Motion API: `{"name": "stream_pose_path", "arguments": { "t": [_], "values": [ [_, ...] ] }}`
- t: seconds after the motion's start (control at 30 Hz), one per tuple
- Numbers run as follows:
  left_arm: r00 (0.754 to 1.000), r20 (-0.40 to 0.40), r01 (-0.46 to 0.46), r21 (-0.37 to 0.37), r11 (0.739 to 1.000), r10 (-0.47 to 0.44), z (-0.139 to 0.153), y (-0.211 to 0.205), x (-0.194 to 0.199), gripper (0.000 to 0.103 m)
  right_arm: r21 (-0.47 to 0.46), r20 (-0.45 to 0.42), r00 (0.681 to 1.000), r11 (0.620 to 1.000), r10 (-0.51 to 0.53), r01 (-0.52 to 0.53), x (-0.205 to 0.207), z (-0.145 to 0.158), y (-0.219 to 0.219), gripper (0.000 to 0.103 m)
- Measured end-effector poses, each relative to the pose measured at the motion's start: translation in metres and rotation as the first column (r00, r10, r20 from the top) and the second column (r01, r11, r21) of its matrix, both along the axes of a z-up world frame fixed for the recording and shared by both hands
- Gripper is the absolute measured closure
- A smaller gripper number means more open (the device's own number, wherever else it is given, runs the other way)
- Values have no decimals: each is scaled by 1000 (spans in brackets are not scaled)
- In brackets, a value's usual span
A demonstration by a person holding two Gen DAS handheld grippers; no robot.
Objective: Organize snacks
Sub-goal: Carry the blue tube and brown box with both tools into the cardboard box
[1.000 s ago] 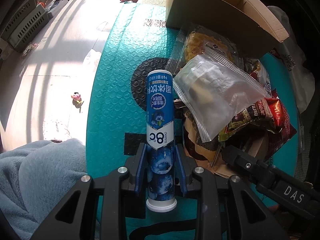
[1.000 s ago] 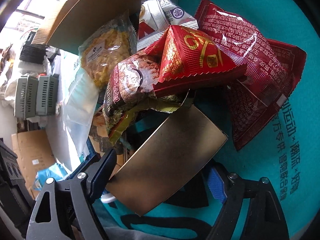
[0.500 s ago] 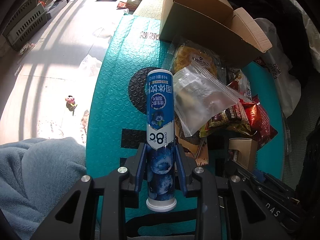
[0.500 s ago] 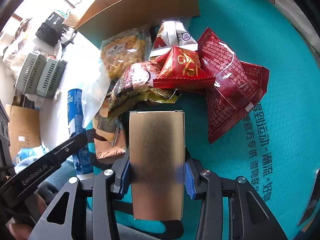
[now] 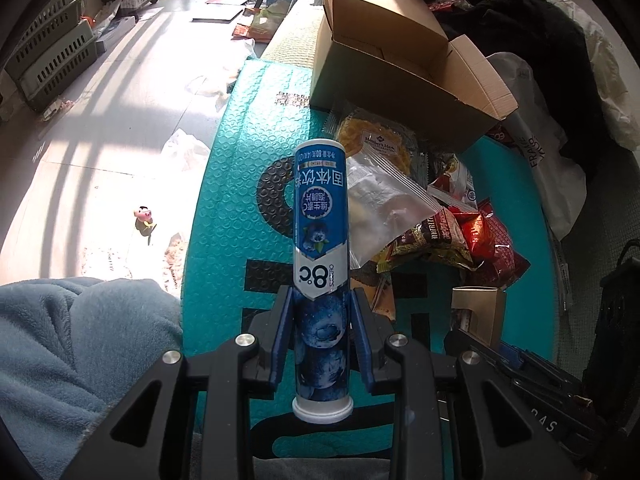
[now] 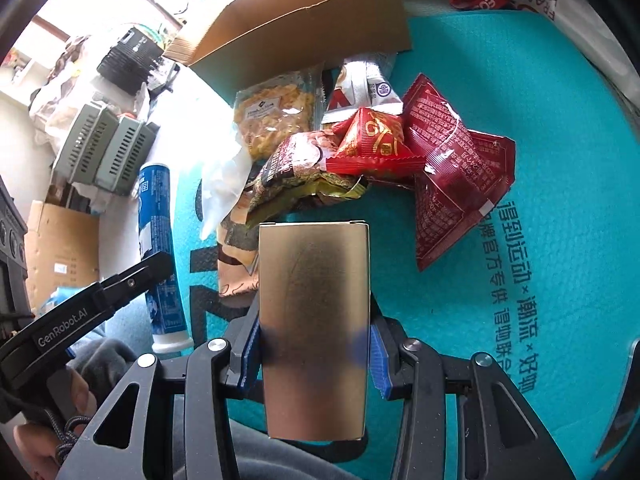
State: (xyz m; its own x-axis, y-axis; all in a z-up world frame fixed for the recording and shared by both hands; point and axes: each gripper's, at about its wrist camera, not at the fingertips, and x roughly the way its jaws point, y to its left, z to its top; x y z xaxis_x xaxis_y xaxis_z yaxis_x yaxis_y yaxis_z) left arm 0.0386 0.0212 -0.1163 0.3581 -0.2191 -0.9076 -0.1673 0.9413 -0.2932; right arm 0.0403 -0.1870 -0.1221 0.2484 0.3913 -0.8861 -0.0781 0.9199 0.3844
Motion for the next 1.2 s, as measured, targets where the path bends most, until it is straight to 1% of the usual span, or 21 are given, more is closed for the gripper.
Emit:
{"name": "stream_pose_path", "arguments": {
  "t": [0.17, 0.3, 0.4, 0.57, 0.63, 0.93, 1.07, 1.2],
  "values": [
    [1000, 11, 2, 6, 1000, -2, 13, -2, -9, 75, 1, 32, 999, 1000, 24, -24, -1, 13, 1, 60],
    [999, 41, -7, 9, 1000, 6, 28, -3, -9, 75, 3, 57, 997, 999, 47, -47, 3, 24, 7, 60],
    [997, 74, -7, 20, 1000, 6, 44, -5, -7, 75, -12, 100, 993, 998, 64, -64, 7, 36, 11, 60],
    [991, 131, 2, 51, 999, -9, 69, -9, -2, 75, -8, 168, 983, 997, 78, -78, 16, 58, 10, 60],
    [989, 146, -1, 50, 999, -7, 75, -11, 2, 75, -12, 192, 977, 996, 88, -87, 23, 66, 12, 60],
    [972, 233, 6, 54, 999, -18, 109, -21, 27, 75, -13, 277, 955, 994, 109, -110, 49, 104, 14, 60],
    [959, 281, 22, 82, 996, -44, 123, -25, 46, 75, -26, 321, 941, 994, 111, -109, 65, 122, 14, 60],
    [948, 314, 28, 83, 996, -53, 135, -25, 70, 75, -27, 355, 929, 995, 102, -99, 85, 135, 16, 60]
  ]
}}
